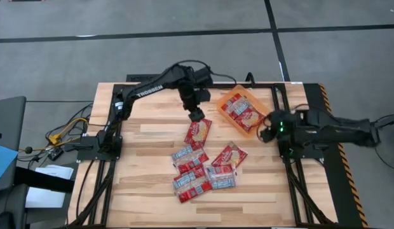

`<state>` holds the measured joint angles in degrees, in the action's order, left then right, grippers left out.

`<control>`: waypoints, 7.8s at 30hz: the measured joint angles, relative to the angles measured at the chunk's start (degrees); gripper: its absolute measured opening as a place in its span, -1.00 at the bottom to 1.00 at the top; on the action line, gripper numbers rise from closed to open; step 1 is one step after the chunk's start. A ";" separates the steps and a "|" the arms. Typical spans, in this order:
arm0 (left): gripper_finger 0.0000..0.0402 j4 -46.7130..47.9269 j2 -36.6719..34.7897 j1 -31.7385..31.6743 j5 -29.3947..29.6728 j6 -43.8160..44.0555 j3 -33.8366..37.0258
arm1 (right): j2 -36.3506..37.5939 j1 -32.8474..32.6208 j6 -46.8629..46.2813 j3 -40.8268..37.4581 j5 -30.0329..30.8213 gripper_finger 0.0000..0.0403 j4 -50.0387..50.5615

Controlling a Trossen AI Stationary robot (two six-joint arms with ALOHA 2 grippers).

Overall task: Sort popcorn bags into baskets
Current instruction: Put the popcorn bag into the orange transparent bin

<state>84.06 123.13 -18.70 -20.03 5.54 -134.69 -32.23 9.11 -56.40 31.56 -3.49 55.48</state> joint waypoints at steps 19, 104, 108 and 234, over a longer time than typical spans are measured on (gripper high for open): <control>0.02 -12.53 -16.97 5.51 9.93 13.41 22.62 | -13.87 -50.32 -56.30 -15.34 31.27 -0.41 -28.97; 0.27 -81.57 0.29 11.05 -2.71 41.15 56.40 | -54.36 -31.00 -51.06 -7.20 38.03 -0.18 -61.72; 0.27 -85.43 1.62 11.20 -3.97 42.55 56.30 | -54.36 -29.93 -50.45 -7.18 37.73 -0.17 -62.14; 0.51 -67.54 1.09 6.34 5.03 31.69 49.56 | -43.20 -30.23 -38.97 -7.09 36.57 -0.36 -52.13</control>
<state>16.51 124.21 -12.36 -15.01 37.23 -85.12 -75.43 -21.12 -95.38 24.47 33.08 3.35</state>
